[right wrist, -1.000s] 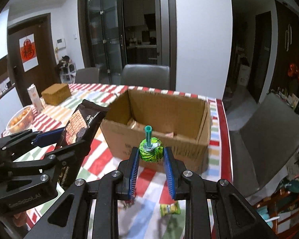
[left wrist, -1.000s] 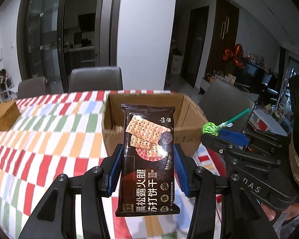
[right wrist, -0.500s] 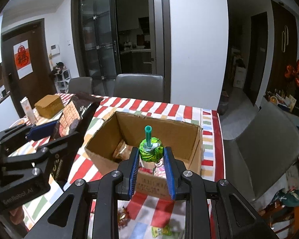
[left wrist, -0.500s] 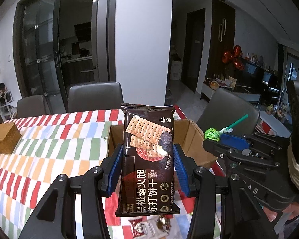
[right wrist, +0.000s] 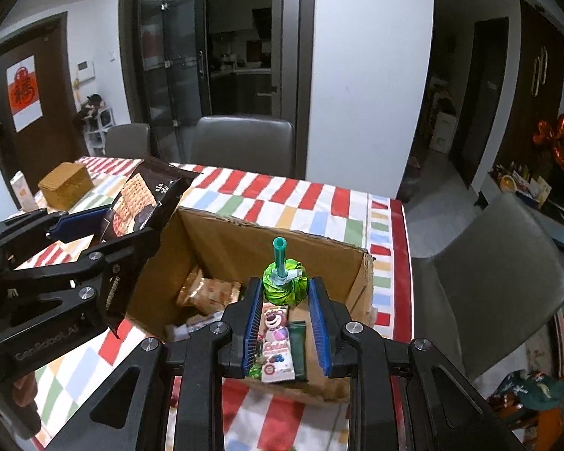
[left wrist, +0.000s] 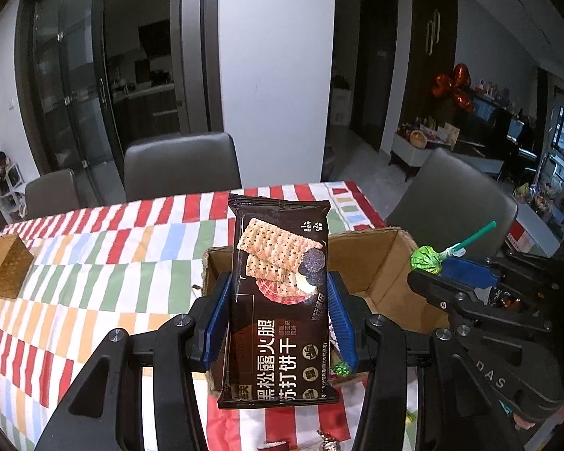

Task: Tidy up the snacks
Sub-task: 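Carry the lollipop over the box and open the right tool while the left tool releases the cracker packet inside, then move both open tools back down to the remaining snacks on the table, then grasp the yellow-green candy packet with the right tool while the left tool grasps the white packet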

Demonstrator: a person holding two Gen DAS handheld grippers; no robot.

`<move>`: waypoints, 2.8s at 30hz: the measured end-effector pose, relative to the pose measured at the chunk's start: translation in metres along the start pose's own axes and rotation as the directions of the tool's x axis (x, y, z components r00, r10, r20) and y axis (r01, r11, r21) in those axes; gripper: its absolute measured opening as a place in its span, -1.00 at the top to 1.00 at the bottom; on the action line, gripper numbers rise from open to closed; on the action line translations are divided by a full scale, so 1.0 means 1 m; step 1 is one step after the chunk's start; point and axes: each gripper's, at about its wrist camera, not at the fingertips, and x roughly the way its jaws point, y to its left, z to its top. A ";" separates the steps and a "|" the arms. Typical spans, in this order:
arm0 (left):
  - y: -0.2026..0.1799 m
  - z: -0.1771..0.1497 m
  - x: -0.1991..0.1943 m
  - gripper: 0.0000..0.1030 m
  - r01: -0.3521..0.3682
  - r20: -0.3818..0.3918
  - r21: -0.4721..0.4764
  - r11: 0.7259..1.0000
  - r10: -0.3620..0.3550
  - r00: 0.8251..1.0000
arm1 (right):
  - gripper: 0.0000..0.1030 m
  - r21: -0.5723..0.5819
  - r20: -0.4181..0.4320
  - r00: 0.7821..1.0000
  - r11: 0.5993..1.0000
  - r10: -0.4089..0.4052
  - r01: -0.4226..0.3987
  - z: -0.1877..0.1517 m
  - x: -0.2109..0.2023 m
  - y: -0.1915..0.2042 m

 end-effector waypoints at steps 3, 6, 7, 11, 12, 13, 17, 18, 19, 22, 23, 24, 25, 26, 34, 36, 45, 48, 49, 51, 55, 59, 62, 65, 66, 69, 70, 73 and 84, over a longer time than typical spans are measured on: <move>0.001 -0.001 0.004 0.00 -0.047 -0.011 0.002 0.999 0.047 0.999 | 0.47 0.005 -0.021 1.000 1.000 -0.002 0.002 -0.001 0.010 -0.001; 0.004 -0.007 -0.002 -0.26 -0.050 -0.001 -0.008 0.999 0.050 0.999 | 0.05 0.025 -0.021 1.000 0.999 -0.023 0.023 -0.007 0.009 -0.005; 0.004 -0.010 -0.004 -0.26 -0.048 0.001 -0.011 0.999 0.048 0.999 | 0.05 0.027 -0.017 1.000 0.999 -0.023 0.023 -0.009 0.007 -0.005; 0.004 -0.022 -0.017 -0.26 -0.037 0.005 -0.012 0.999 0.037 0.999 | 0.05 0.020 0.008 1.000 0.999 -0.028 0.028 -0.018 -0.007 -0.004; 0.003 -0.027 -0.023 -0.26 -0.037 0.009 -0.008 0.999 0.037 0.999 | 0.05 0.024 0.010 1.000 0.999 -0.024 0.024 -0.020 -0.011 -0.004; 0.002 -0.031 -0.027 -0.27 -0.032 0.016 -0.002 0.999 0.032 0.999 | 0.05 0.031 0.017 1.000 0.999 -0.017 0.016 -0.024 -0.016 -0.004; -0.003 -0.050 -0.041 -0.27 -0.009 0.017 0.018 1.000 0.009 1.000 | 0.05 0.041 0.047 0.999 0.999 -0.015 0.013 -0.039 -0.035 -0.002; -0.005 -0.055 -0.044 -0.27 -0.001 0.016 0.025 1.000 0.001 1.000 | 0.05 0.042 0.052 0.999 0.999 -0.012 0.010 -0.042 -0.038 -0.002; -0.007 -0.059 -0.046 -0.27 0.001 0.013 0.030 1.000 -0.002 1.000 | 0.05 0.041 0.056 0.998 0.999 -0.007 0.005 -0.047 -0.041 0.000; -0.012 -0.073 -0.053 -0.27 0.011 0.007 0.041 0.999 -0.011 1.000 | 0.05 0.044 0.054 0.999 0.999 0.004 -0.006 -0.060 -0.048 0.002; -0.013 -0.077 -0.055 -0.27 0.011 0.007 0.042 0.999 -0.011 1.000 | 0.05 0.046 0.054 0.999 0.999 0.006 -0.009 -0.065 -0.050 0.003; -0.015 -0.083 -0.057 -0.27 0.010 0.005 0.045 0.999 -0.011 1.000 | 0.05 0.050 0.053 0.999 0.999 0.005 -0.007 -0.071 -0.052 0.003; -0.016 -0.086 -0.058 -0.27 0.007 0.003 0.049 0.999 -0.008 1.000 | 0.05 0.050 0.052 0.999 0.999 0.003 -0.006 -0.075 -0.054 0.004; -0.018 -0.090 -0.060 -0.27 0.004 0.003 0.055 0.998 -0.004 1.000 | 0.05 0.050 0.051 0.999 0.999 0.001 -0.004 -0.080 -0.055 0.004; -0.021 -0.126 -0.067 -0.27 -0.014 -0.022 0.068 0.998 0.015 1.000 | 0.05 0.069 0.008 1.000 0.998 -0.011 0.011 -0.114 -0.054 0.006; -0.020 -0.135 -0.066 -0.27 -0.011 -0.042 0.057 0.998 0.013 0.999 | 0.05 0.075 -0.010 1.000 0.997 -0.013 0.014 -0.126 -0.051 0.004; -0.019 -0.174 -0.055 -0.26 0.004 -0.123 0.024 1.000 -0.001 0.992 | 0.05 0.102 -0.089 0.996 0.995 -0.001 0.010 -0.160 -0.039 0.003; -0.019 -0.185 -0.048 -0.26 0.012 -0.153 0.019 1.000 -0.009 0.988 | 0.05 0.105 -0.119 0.993 0.994 0.006 0.007 -0.169 -0.032 0.005; -0.019 -0.188 -0.045 -0.26 0.013 -0.161 0.017 1.000 -0.010 0.987 | 0.05 0.103 -0.130 0.991 0.995 0.007 0.006 -0.174 -0.029 0.006; -0.019 -0.194 -0.039 -0.26 0.019 -0.177 0.017 1.000 -0.016 0.984 | 0.05 0.096 -0.148 0.989 0.995 0.004 0.011 -0.181 -0.026 0.007; -0.021 -0.202 -0.028 -0.18 0.032 -0.204 0.015 0.999 -0.029 0.978 | 0.05 0.101 -0.183 0.983 0.995 0.001 0.018 -0.193 -0.017 0.005; -0.020 -0.207 -0.015 -0.14 0.047 -0.231 0.008 0.999 -0.044 0.972 | 0.05 0.105 -0.214 0.977 0.994 -0.003 0.026 -0.201 -0.007 0.002; -0.020 -0.209 -0.006 -0.08 0.057 -0.243 0.005 0.998 -0.054 0.969 | 0.05 0.108 -0.231 0.973 0.994 -0.009 0.034 -0.204 0.001 -0.001; -0.020 -0.210 0.003 -0.06 0.062 -0.251 0.000 0.998 -0.060 0.966 | 0.05 0.111 -0.247 0.969 0.993 -0.012 0.040 -0.206 0.008 -0.004; -0.020 -0.210 0.006 -0.05 0.064 -0.255 -0.003 0.998 -0.063 0.965 | 0.05 0.112 -0.252 0.968 0.993 -0.011 0.040 -0.207 0.011 -0.004; -0.019 -0.209 0.015 -0.01 0.071 -0.265 -0.013 0.997 -0.072 0.962 | 0.05 0.115 -0.262 0.965 0.993 -0.007 0.039 -0.208 0.017 -0.005; -0.019 -0.209 0.017 0.01 0.072 -0.268 -0.016 0.997 -0.074 0.961 | 0.05 0.117 -0.265 0.964 0.992 -0.005 0.038 -0.208 0.019 -0.006; -0.018 -0.209 0.026 0.07 0.078 -0.281 -0.036 0.996 -0.085 0.956 | 0.05 0.132 -0.271 0.963 0.991 0.003 0.034 -0.208 0.025 -0.008; -0.016 -0.204 0.043 0.28 0.107 -0.296 -0.092 0.990 -0.130 0.946 | 0.05 0.167 -0.281 0.958 0.986 0.061 -0.014 -0.204 0.043 -0.009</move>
